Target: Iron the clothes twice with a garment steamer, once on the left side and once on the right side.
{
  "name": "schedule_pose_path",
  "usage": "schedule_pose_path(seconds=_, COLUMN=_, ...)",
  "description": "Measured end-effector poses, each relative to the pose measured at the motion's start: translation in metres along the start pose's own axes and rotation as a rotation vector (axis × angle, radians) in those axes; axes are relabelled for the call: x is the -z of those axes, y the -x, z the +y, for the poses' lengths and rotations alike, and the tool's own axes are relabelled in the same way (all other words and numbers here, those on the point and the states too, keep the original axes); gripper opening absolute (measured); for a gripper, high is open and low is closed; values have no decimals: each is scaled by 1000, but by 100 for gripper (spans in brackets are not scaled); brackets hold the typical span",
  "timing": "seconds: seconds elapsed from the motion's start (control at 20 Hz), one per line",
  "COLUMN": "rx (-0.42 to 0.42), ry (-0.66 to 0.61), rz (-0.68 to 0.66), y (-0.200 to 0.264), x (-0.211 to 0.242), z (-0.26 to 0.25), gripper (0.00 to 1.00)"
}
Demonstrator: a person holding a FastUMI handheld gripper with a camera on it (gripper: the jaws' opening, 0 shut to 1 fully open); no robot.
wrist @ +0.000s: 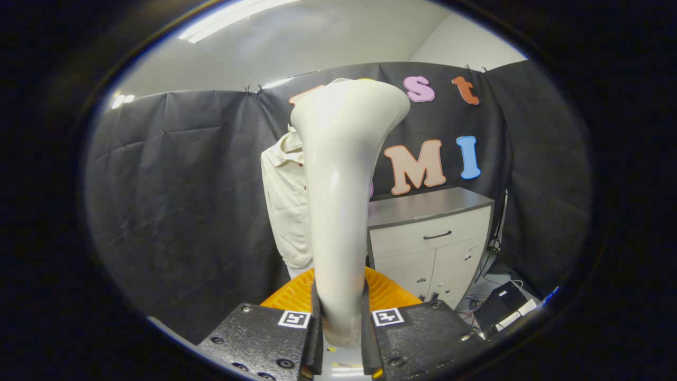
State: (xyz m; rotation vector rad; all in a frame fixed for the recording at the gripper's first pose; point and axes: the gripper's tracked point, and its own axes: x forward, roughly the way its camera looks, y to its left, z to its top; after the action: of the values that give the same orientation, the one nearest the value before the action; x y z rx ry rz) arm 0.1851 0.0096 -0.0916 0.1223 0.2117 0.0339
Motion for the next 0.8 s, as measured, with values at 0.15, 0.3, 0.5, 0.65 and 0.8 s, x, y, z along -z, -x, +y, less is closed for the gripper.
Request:
schedule_pose_path(seconds=0.15, rx=4, ry=0, rz=1, y=0, x=2, z=-2, gripper=29)
schedule_pose_path(seconds=0.3, rx=3, ry=1, rz=8, y=-3, x=2, z=-1, gripper=29)
schedule_pose_path(seconds=0.5, rx=-13, ry=10, rz=12, y=-4, x=3, z=7, gripper=29)
schedule_pose_path(seconds=0.65, rx=-24, ry=25, rz=10, y=-5, x=3, z=13, gripper=29)
schedule_pose_path(seconds=0.8, rx=-27, ry=36, rz=19, y=-6, x=5, z=15, gripper=29)
